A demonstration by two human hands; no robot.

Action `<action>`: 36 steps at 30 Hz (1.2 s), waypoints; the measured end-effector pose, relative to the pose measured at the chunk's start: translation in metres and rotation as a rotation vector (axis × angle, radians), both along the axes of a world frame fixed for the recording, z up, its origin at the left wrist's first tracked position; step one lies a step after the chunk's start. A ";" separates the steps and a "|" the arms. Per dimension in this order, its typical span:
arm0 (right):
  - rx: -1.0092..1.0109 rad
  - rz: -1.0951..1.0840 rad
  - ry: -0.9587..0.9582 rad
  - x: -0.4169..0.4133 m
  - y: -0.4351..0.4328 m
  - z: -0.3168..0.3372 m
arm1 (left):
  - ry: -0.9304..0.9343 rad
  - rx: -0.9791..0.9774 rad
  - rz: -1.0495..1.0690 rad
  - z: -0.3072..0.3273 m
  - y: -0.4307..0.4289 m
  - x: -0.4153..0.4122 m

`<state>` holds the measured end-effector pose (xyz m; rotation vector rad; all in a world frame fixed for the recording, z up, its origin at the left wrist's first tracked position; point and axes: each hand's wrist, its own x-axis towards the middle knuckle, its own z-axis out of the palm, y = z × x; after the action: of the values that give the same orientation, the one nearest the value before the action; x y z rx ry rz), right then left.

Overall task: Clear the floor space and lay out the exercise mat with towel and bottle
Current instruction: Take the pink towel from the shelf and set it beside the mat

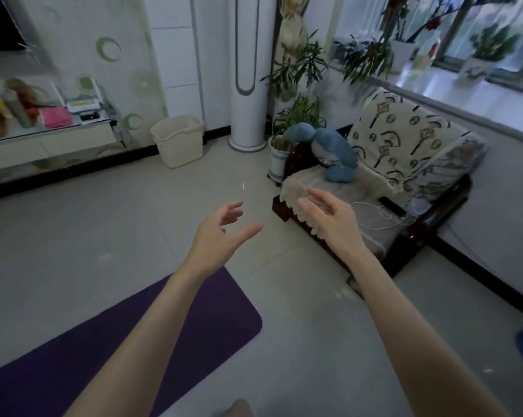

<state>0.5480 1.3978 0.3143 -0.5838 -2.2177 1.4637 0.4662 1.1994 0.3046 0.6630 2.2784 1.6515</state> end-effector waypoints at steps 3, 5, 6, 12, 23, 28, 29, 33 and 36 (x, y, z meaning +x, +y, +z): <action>0.021 -0.019 0.018 -0.011 0.033 0.005 | 0.016 0.021 -0.017 0.004 0.036 -0.014; 0.033 -0.013 0.030 -0.027 0.061 0.005 | 0.018 0.028 -0.025 0.003 0.064 -0.032; 0.027 -0.009 0.031 -0.038 0.076 0.004 | 0.014 0.035 -0.023 0.003 0.077 -0.043; -0.019 -0.012 0.056 -0.124 0.152 0.003 | 0.002 0.085 0.000 -0.010 0.154 -0.125; -0.059 0.182 -0.020 -0.356 0.267 -0.004 | -0.059 0.074 0.186 -0.021 0.258 -0.327; -0.096 0.321 -0.014 -0.470 0.286 -0.007 | -0.044 0.106 0.310 -0.024 0.277 -0.416; -0.091 0.348 -0.015 -0.492 0.290 -0.009 | -0.042 0.110 0.340 -0.026 0.280 -0.433; -0.103 0.459 -0.010 -0.598 0.303 -0.017 | -0.045 0.136 0.457 -0.030 0.293 -0.512; -0.121 0.554 -0.013 -0.686 0.305 -0.017 | -0.058 0.143 0.599 -0.028 0.291 -0.576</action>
<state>-0.1377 1.7030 0.2973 0.0024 -2.4292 1.8660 -0.1098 1.4900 0.2766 -0.0681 2.4808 2.0598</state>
